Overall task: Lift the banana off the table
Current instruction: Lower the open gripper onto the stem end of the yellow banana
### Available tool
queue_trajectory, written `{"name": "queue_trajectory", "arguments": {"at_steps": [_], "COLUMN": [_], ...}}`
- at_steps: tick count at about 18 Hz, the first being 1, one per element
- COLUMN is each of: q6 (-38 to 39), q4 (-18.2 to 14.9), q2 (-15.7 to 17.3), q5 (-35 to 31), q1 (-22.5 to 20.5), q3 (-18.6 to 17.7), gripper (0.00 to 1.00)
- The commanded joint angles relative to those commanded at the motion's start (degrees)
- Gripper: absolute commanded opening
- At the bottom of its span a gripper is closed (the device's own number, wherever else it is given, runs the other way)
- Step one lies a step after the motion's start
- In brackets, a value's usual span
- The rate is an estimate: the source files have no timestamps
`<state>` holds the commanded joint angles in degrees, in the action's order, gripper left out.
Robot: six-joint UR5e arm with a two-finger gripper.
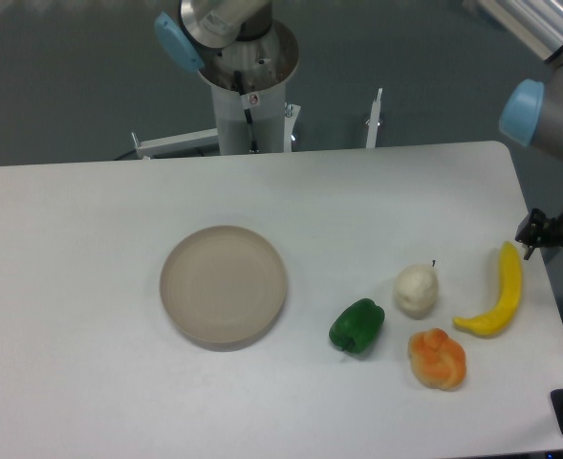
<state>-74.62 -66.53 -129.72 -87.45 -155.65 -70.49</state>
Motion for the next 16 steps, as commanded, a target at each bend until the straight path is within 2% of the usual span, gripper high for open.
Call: {"name": "queue_trajectory", "arguments": {"at_steps": [3, 5, 7, 16], "q6": [2.0, 1.9, 1.9, 2.1], "q4": [1.5, 6.6, 8.5, 8.8], "q2": [-0.4, -0.8, -1.0, -1.5], "q5": [0.0, 0.0, -0.1, -0.2], "q1": [0.1, 0.1, 0.1, 0.8], "q3": [-1.1, -3.2, -4.9, -6.2], "gripper": [1.00, 1.00, 1.00, 1.00]}}
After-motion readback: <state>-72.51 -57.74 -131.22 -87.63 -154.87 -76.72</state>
